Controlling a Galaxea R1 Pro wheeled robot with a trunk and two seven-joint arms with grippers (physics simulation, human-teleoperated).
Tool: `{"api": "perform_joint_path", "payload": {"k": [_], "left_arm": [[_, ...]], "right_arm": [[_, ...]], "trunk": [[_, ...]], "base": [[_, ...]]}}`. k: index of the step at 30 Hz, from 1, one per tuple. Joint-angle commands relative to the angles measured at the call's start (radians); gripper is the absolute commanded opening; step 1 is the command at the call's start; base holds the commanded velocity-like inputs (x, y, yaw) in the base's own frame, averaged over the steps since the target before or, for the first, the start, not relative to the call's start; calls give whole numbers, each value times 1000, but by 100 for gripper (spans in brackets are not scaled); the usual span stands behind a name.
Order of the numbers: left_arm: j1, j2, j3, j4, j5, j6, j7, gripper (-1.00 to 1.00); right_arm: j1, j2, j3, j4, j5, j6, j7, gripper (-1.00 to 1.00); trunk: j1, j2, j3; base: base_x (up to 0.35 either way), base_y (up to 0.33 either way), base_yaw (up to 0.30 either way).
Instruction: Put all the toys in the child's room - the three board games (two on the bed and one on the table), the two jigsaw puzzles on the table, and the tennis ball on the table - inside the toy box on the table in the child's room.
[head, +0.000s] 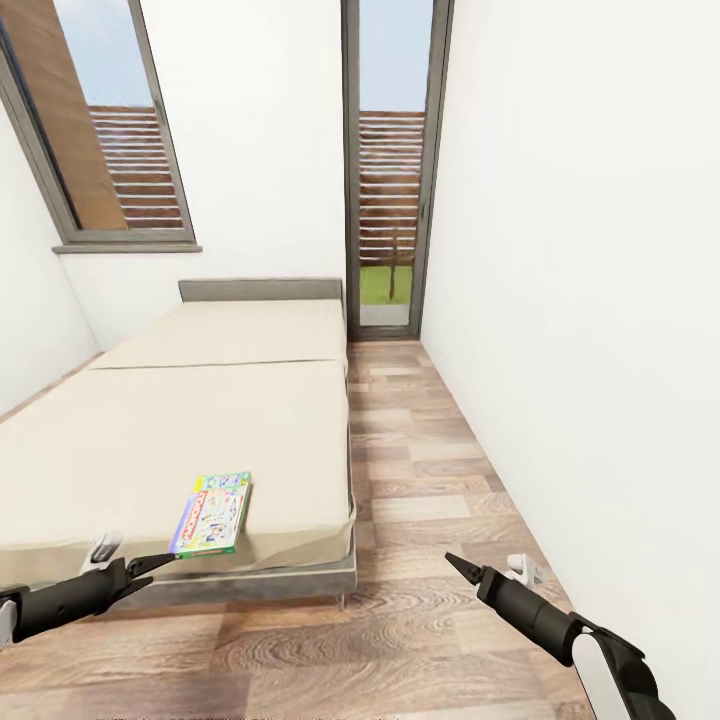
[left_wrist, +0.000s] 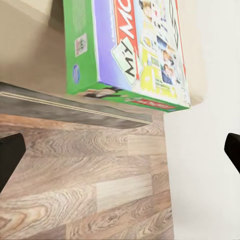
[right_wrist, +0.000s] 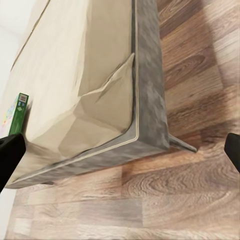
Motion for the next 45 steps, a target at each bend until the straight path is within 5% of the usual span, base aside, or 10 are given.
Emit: {"api": "perform_joint_path", "payload": {"k": [1, 9, 17, 22, 45], "left_arm": [[-1, 0, 1, 0, 3, 6, -1, 100], [-1, -10, 1, 0, 3, 5, 0, 100], [-1, -14, 1, 0, 5, -24, 0, 100], [-1, -14, 1, 0, 6, -30, 0, 100], [-1, -14, 1, 0, 7, -35, 0, 100]], "right_arm": [[-1, 0, -2, 0, -5, 8, 3, 100], [0, -4, 1, -8, -7, 12, 30, 100], [1, -13, -1, -14, -1, 12, 198, 100], [1, -13, -3, -9, 4, 9, 240, 100], [3, -18, -12, -14, -8, 13, 266, 100]], "trunk": [[4, -8, -4], [23, -43, -20], [23, -43, -20], [23, -43, -20], [23, -43, -20]], "base": [[0, 0, 0], [0, 0, 0], [0, 0, 0], [0, 0, 0], [0, 0, 0]]}}
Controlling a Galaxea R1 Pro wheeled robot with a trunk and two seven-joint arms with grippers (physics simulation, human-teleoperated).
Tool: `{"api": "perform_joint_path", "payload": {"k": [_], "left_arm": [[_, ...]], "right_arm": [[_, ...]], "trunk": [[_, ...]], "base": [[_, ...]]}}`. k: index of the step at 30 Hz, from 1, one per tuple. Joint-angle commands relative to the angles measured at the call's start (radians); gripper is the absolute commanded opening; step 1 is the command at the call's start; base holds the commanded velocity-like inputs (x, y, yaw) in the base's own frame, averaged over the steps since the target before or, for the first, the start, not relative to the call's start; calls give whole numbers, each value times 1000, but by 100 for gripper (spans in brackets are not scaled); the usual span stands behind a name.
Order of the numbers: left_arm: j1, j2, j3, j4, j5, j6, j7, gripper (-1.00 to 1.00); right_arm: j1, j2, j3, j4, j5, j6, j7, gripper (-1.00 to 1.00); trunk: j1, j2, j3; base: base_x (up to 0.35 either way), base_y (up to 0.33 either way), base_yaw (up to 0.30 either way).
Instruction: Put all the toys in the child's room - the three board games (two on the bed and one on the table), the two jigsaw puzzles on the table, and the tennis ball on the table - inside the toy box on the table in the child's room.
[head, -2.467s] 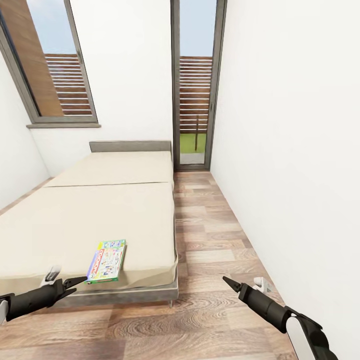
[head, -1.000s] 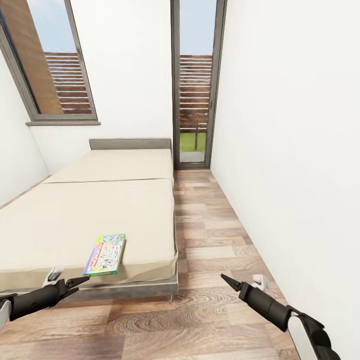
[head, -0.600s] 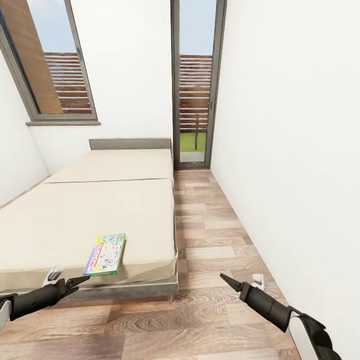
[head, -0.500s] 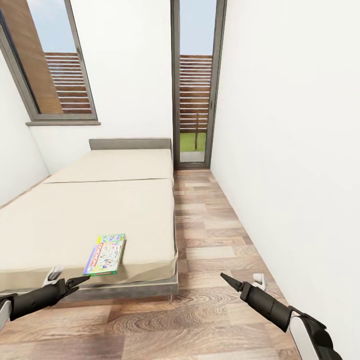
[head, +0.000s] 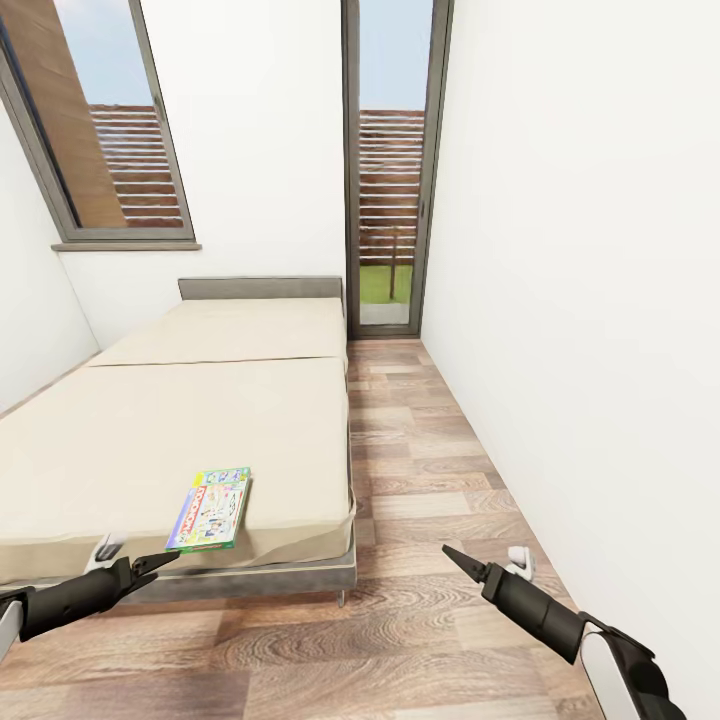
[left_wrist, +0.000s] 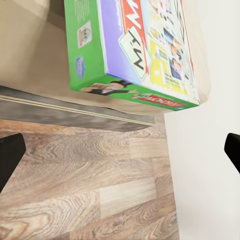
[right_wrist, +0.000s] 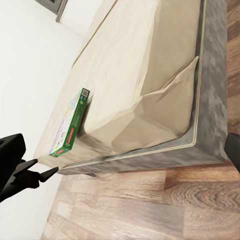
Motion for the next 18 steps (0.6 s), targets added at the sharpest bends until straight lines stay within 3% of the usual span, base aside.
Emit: {"api": "perform_joint_path", "payload": {"k": [1, 5, 12, 13, 18], "left_arm": [[0, 0, 1, 0, 4, 6, -1, 100], [0, -1, 1, 0, 4, 7, -1, 100], [0, -1, 1, 0, 4, 6, -1, 100], [0, -1, 1, 0, 4, 6, -1, 100], [0, 0, 1, 0, 4, 6, -1, 100]], "right_arm": [[0, 0, -1, 0, -5, 7, 1, 100], [1, -1, -2, -1, -5, 8, 6, 100], [1, -2, -4, -2, -4, 9, 77, 100], [1, -2, -17, -2, -4, 10, 102, 100], [1, -2, -24, -2, -4, 9, 110, 100]], "trunk": [[0, 0, -1], [0, 0, -1], [0, 0, -1], [0, 0, -1], [0, 0, -1]], "base": [[0, 0, 0], [0, 0, 0], [0, 0, 0], [0, 0, 0], [0, 0, 0]]}}
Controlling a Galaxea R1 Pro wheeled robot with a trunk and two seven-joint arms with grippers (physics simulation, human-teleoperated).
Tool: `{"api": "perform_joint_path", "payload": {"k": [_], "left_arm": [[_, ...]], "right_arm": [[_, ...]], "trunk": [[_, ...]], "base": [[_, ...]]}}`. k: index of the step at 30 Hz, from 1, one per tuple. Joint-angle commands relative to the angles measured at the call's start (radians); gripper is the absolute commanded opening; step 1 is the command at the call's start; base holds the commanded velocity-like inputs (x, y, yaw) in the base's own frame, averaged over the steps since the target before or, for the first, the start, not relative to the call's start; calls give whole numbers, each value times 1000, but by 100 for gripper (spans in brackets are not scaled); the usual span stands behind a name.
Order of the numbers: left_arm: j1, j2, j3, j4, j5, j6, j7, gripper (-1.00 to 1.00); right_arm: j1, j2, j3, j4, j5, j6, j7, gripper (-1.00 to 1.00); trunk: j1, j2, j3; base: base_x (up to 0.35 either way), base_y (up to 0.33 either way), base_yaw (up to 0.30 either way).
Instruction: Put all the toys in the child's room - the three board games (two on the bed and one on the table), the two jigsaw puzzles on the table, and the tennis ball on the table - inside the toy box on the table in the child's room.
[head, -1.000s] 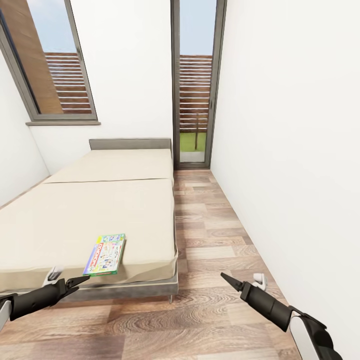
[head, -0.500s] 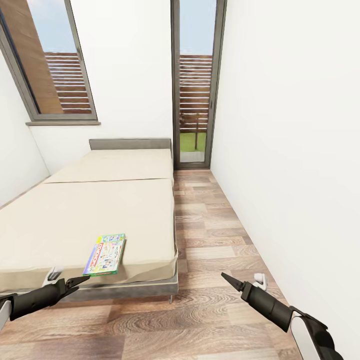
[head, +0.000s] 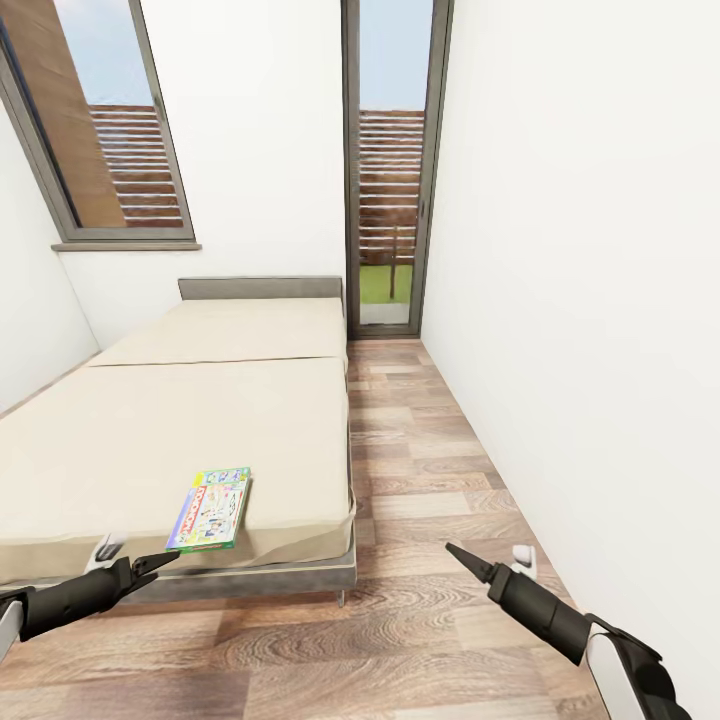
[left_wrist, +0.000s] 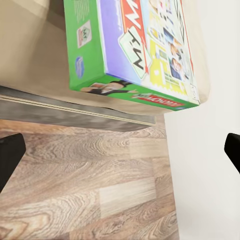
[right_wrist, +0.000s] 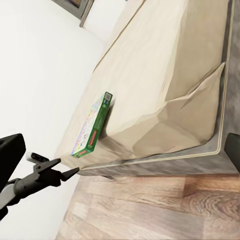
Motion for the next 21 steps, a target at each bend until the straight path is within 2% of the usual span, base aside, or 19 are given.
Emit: {"api": "perform_joint_path", "payload": {"k": [1, 21], "left_arm": [[0, 0, 1, 0, 4, 6, -1, 100], [0, 0, 1, 0, 4, 6, -1, 100]], "right_arm": [[-1, 0, -1, 0, -4, 6, 2, 100], [-1, 0, -3, 5, -2, 3, 3, 100]], "trunk": [[0, 0, -1], [0, 0, -1]], "base": [[0, 0, 0], [0, 0, 0]]}}
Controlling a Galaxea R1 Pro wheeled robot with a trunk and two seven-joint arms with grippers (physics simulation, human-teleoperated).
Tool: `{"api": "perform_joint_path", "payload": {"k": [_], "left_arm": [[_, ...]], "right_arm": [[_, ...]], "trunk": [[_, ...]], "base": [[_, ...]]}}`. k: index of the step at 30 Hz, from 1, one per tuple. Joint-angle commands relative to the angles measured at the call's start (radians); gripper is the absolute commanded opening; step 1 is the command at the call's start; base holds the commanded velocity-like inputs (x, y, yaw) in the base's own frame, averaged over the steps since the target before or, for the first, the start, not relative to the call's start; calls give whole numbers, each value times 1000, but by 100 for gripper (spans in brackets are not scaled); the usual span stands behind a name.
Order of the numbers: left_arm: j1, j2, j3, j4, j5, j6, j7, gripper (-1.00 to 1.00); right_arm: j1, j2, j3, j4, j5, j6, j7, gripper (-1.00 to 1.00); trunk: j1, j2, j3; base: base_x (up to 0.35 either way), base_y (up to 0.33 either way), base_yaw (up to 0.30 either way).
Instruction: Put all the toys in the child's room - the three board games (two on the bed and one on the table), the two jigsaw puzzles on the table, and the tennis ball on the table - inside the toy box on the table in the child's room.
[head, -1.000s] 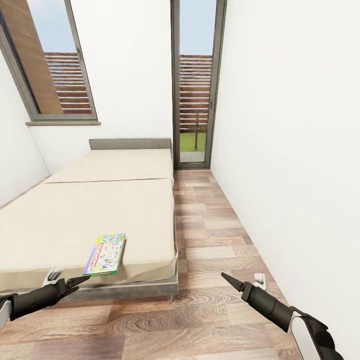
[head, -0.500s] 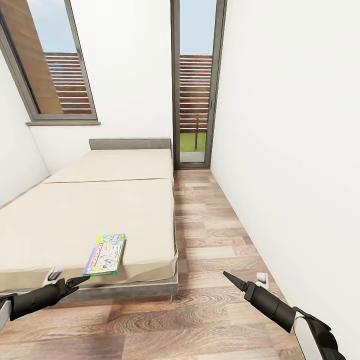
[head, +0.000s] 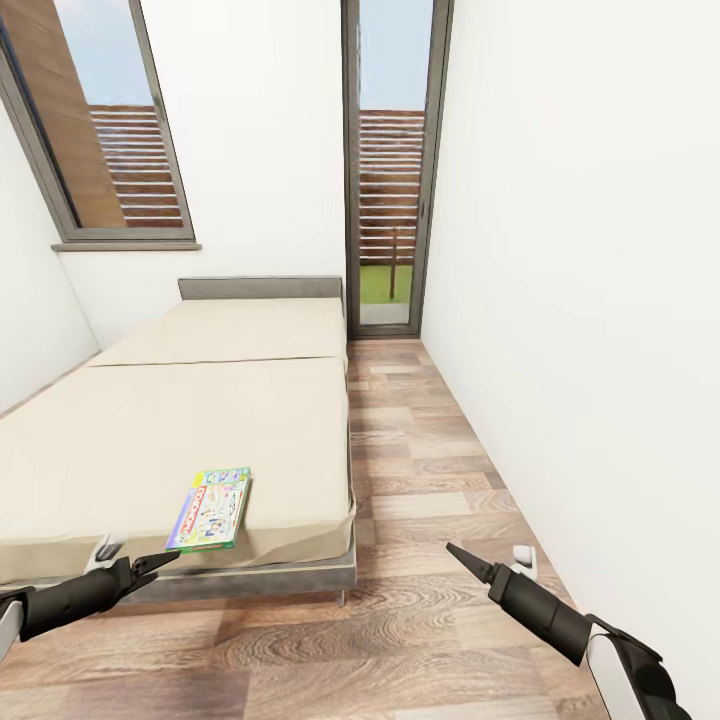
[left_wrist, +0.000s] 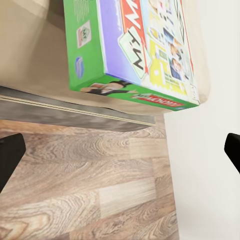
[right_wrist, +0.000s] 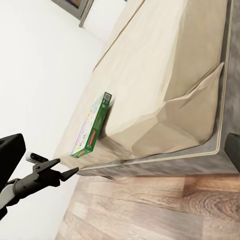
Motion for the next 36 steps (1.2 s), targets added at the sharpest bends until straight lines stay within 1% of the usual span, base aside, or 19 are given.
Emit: {"api": "perform_joint_path", "payload": {"k": [1, 17, 36], "left_arm": [[0, 0, 1, 0, 4, 6, -1, 100], [0, 0, -1, 0, 4, 6, -4, 100], [0, 0, 1, 0, 5, 6, -10, 100]], "right_arm": [[-1, 0, -1, 1, -4, 6, 1, 100], [-1, 2, -1, 7, -1, 3, -3, 100], [-1, 2, -1, 8, 3, 2, -7, 100]], "trunk": [[0, 0, -1], [0, 0, -1], [0, 0, -1]], "base": [[0, 0, 0], [0, 0, 0], [29, 0, 0]]}}
